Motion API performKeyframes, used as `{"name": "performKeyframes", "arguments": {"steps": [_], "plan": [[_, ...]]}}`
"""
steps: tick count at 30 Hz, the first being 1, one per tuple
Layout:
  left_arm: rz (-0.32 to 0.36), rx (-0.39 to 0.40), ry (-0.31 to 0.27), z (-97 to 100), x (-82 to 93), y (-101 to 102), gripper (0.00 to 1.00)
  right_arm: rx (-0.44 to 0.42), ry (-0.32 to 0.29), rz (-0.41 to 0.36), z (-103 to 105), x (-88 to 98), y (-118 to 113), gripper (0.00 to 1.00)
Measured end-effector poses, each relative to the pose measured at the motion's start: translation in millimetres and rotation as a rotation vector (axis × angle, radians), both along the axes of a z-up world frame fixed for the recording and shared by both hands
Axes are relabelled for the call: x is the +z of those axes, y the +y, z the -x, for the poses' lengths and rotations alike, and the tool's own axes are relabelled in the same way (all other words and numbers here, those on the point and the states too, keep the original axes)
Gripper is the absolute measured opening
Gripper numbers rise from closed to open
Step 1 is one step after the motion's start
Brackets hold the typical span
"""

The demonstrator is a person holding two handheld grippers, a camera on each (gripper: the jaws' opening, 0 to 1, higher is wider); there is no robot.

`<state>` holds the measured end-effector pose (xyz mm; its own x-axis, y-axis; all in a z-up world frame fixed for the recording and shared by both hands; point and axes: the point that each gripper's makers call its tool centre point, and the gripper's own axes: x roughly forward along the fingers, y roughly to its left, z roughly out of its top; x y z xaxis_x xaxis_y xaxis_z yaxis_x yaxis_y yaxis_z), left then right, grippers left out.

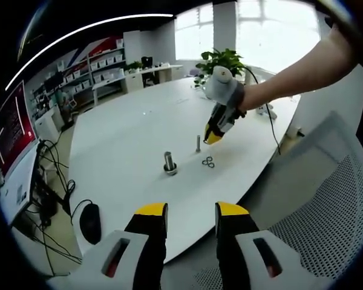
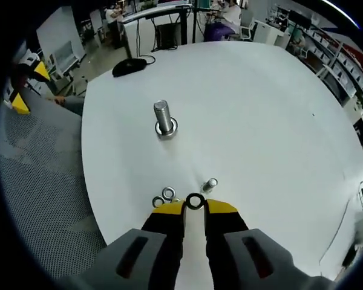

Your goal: Place the washer onto the threaded stud by aligning its center hole with the stud, sliding it down to the base, and recovering from edge contact or off-axis alignment until the washer reaches the visible bottom stop.

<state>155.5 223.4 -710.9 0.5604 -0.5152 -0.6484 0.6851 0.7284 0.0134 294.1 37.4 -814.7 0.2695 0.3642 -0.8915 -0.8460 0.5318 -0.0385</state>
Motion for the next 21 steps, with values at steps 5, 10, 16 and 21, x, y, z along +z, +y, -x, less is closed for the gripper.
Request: {"name": "performKeyframes", "arguments": {"steps": [5,10,16,21], "plan": [[0.002,-0.001,-0.004,-0.3,0.6,-0.2,0.29,-0.018,-0.021,-0.013,-6.4,7.6,1.4,0.14],[0.005,-0.001,-0.007,-0.4,1.3,-0.4,0.29,-0.021,-0.041,-0.011,-9.4,10.5,1.5,0.14],[0.007,-0.002,-0.012,-0.4,2.0,-0.5,0.29,-0.023,-0.065,-0.007,-16.1,14.0,2.9,0.14],[0.008,-0.002,-0.013,-0.3,2.2,-0.5,0.29,-0.022,-0.066,0.001,-18.9,11.8,5.7,0.14]]}}
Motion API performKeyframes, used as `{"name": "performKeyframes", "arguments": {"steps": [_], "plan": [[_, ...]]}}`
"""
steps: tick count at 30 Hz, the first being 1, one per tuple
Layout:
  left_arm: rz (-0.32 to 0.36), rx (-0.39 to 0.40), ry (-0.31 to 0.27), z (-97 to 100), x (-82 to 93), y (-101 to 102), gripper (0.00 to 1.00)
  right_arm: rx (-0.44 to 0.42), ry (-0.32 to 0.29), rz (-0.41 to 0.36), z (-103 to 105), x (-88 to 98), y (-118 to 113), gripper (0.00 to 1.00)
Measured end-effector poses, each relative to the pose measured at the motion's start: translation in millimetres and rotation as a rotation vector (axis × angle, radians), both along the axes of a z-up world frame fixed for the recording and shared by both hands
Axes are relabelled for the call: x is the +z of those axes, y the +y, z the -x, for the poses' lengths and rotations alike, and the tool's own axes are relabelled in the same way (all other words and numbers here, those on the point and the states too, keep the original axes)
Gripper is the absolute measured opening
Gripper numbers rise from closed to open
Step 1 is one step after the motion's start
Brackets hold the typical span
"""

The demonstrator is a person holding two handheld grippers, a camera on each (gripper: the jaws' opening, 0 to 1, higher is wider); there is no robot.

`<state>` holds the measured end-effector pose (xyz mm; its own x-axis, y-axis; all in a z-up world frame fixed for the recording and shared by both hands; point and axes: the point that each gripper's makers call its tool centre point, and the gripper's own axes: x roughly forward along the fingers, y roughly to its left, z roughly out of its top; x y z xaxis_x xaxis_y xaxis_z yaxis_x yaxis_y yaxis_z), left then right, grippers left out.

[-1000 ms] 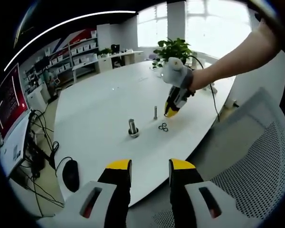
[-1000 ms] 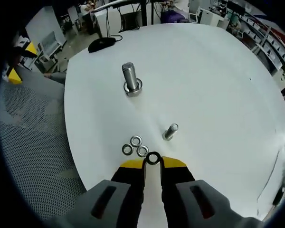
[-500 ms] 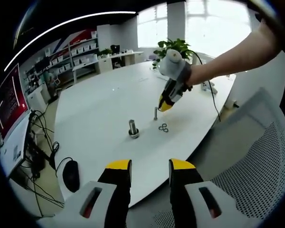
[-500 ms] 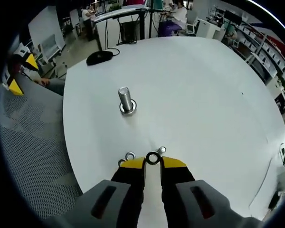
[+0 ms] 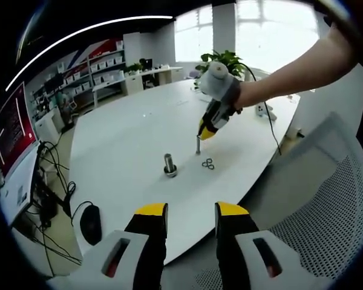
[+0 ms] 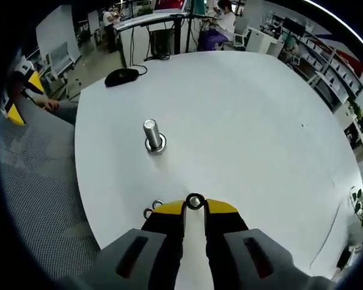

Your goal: Place the washer onto the threaded stud by aligning its center hole with the stud, sliding it down to the base, and recovering from edge contact or off-axis alignment until the washer reaches the visible bottom stop.

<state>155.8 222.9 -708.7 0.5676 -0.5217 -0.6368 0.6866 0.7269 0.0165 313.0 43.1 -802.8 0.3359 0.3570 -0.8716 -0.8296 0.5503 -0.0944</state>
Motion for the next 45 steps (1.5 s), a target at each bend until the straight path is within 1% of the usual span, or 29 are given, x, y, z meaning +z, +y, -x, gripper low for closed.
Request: {"name": "performKeyframes", "arguments": {"steps": [6,9,12,14,27,36,45], "plan": [[0.002,0.000,-0.002,0.0,0.4,-0.1,0.29,-0.019,0.006,0.010,-4.0,-4.1,-0.5,0.14],[0.002,0.000,-0.004,0.0,0.6,-0.2,0.29,-0.031,0.007,0.014,-4.9,-3.0,-1.7,0.14],[0.003,0.000,-0.005,-0.2,0.9,-0.2,0.29,-0.032,0.010,0.008,-4.4,-2.3,-1.7,0.14],[0.004,0.000,-0.006,-0.4,1.1,-0.3,0.29,-0.024,0.008,0.018,-3.3,-2.3,-2.9,0.14],[0.001,-0.002,-0.003,-0.1,0.4,-0.5,0.29,-0.027,0.022,0.028,-3.6,-10.6,-2.4,0.14],[-0.001,0.000,-0.002,-0.2,0.2,0.1,0.29,-0.032,0.044,0.043,-6.0,-22.5,-5.3,0.14],[-0.004,-0.001,0.001,-0.2,-0.5,0.5,0.29,-0.036,0.070,0.058,-5.9,-39.2,-7.2,0.14]]}}
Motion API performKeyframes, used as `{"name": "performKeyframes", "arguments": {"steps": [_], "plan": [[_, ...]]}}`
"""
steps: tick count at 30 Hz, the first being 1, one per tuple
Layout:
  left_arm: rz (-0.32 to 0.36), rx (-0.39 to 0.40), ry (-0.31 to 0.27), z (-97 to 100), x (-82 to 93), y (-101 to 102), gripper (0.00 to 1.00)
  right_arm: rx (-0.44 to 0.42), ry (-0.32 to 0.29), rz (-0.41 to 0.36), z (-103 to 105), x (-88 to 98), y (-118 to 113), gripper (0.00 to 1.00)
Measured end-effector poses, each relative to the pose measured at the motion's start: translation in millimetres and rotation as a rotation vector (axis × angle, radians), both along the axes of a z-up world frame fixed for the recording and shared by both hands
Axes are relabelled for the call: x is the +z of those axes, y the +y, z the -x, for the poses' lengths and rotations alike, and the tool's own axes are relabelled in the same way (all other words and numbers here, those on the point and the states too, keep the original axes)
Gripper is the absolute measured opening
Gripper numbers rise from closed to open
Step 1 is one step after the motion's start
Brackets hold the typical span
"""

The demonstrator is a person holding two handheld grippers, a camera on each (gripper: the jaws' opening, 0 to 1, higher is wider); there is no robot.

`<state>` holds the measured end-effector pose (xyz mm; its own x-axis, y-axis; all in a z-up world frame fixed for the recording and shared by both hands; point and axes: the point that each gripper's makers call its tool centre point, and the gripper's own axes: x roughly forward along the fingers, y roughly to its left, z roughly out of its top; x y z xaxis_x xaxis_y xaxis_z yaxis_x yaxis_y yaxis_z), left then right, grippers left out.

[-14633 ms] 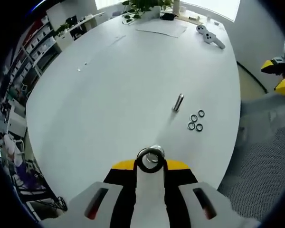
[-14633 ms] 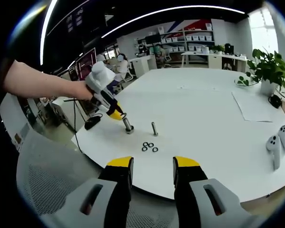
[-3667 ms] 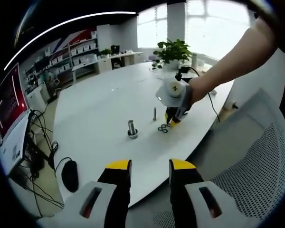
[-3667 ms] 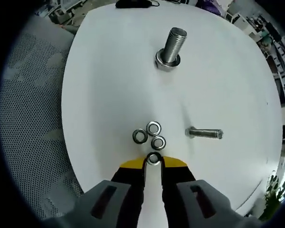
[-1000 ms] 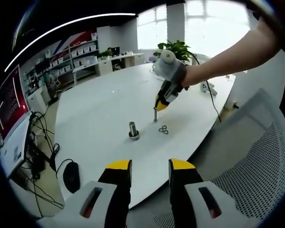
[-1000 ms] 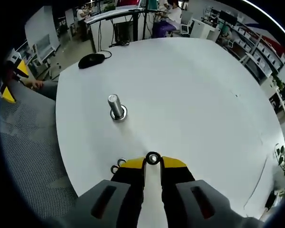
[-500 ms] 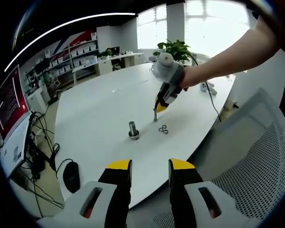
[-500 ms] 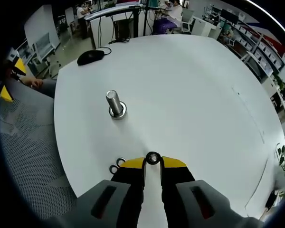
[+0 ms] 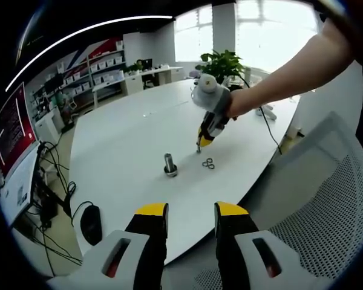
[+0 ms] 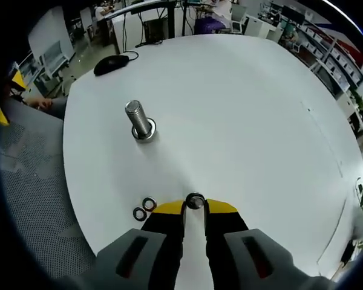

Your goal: Place the washer onto the threaded stud by aligning its center hole with the stud, sliding it down to the base, and recovering from edge contact or off-axis alignment until the washer reaches the visible bottom stop.

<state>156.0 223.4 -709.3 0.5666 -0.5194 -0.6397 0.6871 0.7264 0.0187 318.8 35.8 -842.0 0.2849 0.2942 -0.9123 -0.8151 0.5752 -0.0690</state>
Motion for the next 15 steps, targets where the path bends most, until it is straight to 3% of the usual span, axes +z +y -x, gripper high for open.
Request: {"name": "performKeyframes", "arguments": {"steps": [15], "plan": [[-0.005,0.003,0.005,-0.4,-1.2,1.2,0.28,-0.010,0.019,0.021,4.1,-15.1,-9.8,0.14]]}}
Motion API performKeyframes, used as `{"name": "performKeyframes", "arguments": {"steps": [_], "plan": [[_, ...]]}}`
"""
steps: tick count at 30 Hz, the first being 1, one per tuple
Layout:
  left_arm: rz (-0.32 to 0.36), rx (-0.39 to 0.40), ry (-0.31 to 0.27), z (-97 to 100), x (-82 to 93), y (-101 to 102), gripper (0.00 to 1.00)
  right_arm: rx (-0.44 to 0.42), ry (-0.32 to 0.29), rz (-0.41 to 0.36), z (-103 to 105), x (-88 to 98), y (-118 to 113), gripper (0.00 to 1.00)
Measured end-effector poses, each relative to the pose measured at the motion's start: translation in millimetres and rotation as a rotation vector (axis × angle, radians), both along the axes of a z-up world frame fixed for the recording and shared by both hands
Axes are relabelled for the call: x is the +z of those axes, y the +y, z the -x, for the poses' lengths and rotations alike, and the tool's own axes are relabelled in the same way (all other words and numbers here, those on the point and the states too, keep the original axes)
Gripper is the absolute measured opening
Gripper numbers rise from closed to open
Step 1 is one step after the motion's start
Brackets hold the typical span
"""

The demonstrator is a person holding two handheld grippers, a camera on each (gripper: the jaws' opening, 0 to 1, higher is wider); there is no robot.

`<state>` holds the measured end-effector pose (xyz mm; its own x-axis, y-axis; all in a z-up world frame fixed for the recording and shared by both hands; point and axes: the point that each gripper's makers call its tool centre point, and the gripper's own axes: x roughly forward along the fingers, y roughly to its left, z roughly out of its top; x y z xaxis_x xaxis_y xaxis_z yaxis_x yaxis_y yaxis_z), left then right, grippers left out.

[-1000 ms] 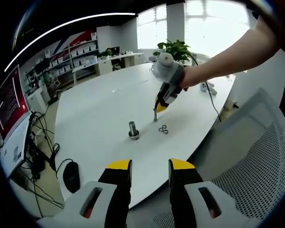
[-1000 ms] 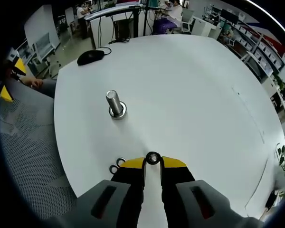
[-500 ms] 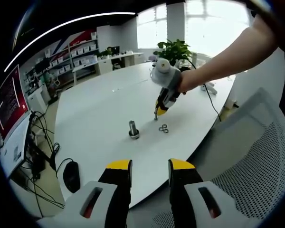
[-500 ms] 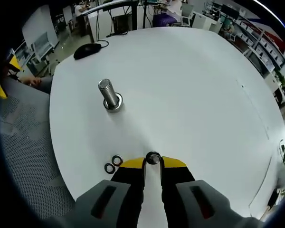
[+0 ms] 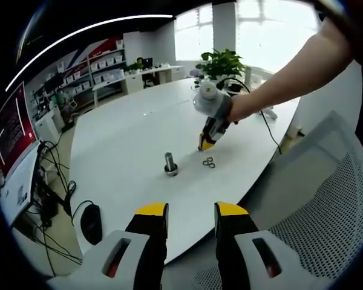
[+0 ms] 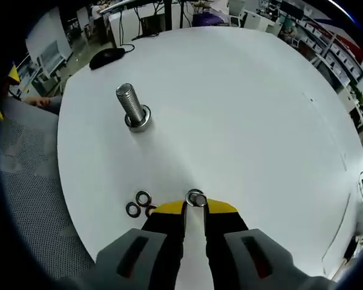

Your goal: Place the washer onto the threaded stud by aligning its center hole with the stud, sliding it down to the base, and recovering from edge contact or off-axis alignment until the washer reaches the visible bottom stop.

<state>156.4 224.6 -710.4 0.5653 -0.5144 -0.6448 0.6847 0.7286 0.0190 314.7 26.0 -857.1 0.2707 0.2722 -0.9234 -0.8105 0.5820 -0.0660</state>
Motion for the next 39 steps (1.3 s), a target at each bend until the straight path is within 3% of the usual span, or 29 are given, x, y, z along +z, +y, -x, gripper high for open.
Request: {"name": "performKeyframes", "arguments": {"steps": [26,39], "plan": [[-0.013,0.000,0.012,1.3,-2.9,0.3,0.28,-0.045,0.021,-0.041,8.9,-5.5,-5.6,0.16],[-0.019,-0.008,0.019,2.5,-4.5,-0.7,0.28,-0.036,0.036,-0.075,28.1,-5.4,0.4,0.18]]}}
